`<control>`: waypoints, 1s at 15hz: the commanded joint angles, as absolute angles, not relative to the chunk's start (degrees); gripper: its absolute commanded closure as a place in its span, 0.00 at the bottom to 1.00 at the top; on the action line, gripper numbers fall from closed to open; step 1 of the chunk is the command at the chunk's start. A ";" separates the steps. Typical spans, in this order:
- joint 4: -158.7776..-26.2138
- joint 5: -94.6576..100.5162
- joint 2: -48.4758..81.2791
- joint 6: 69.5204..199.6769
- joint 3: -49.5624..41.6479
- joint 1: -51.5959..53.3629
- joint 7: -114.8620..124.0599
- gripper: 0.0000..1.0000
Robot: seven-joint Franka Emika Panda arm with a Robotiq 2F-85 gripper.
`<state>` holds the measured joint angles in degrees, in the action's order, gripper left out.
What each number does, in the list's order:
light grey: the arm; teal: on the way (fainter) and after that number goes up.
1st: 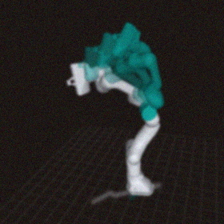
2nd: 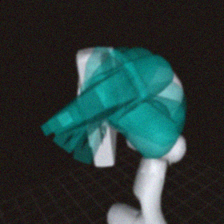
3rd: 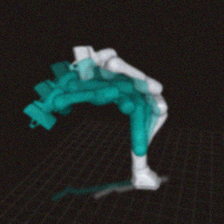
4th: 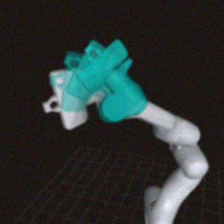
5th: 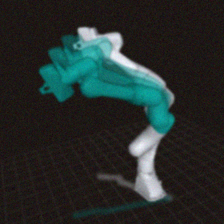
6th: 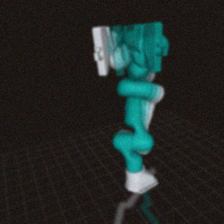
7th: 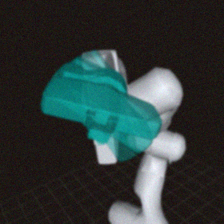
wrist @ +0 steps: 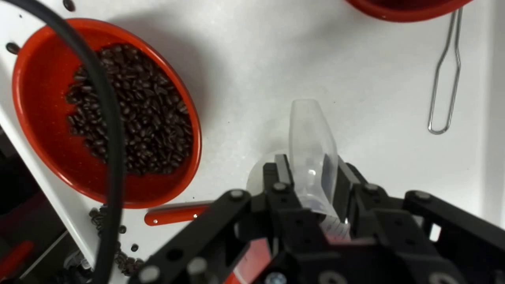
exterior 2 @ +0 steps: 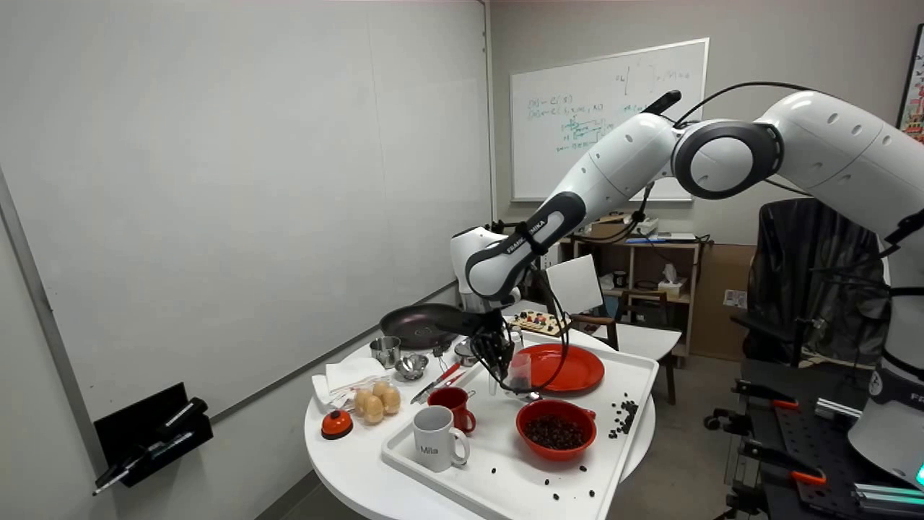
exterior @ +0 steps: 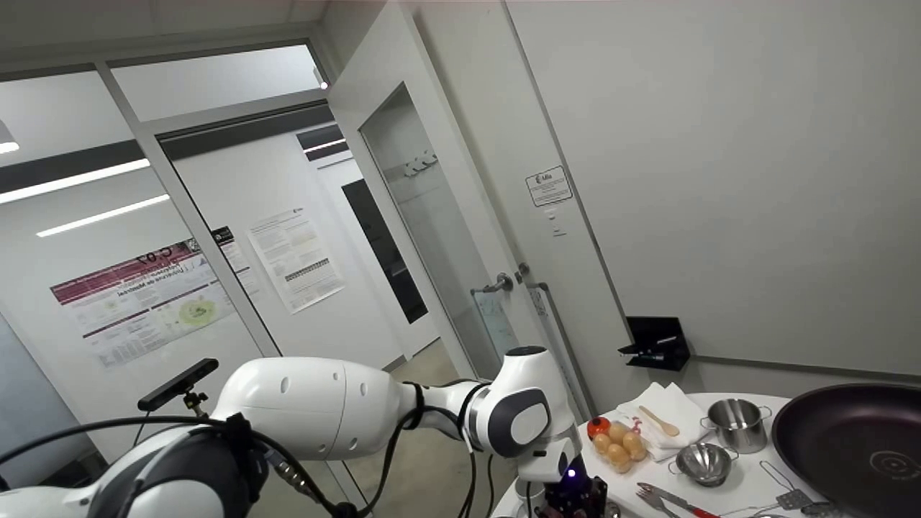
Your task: Pour a portion of the contents in the clear jar into the red bowl
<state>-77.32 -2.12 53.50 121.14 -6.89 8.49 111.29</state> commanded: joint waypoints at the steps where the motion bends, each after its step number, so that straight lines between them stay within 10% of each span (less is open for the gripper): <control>1: -72.03 -1.08 56.09 118.00 -6.38 8.82 110.68 0.90; 12: -64.38 -0.39 63.02 111.56 -6.50 9.04 110.65 0.90; 13: -63.74 -0.53 63.45 111.03 -6.51 8.98 110.84 0.87; 14: -63.13 -0.51 63.81 110.62 -6.61 9.03 111.09 0.48; 15: -62.65 -0.63 63.59 110.26 -6.51 8.88 110.79 0.46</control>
<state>-67.19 -1.57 61.52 112.96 -6.53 9.16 111.07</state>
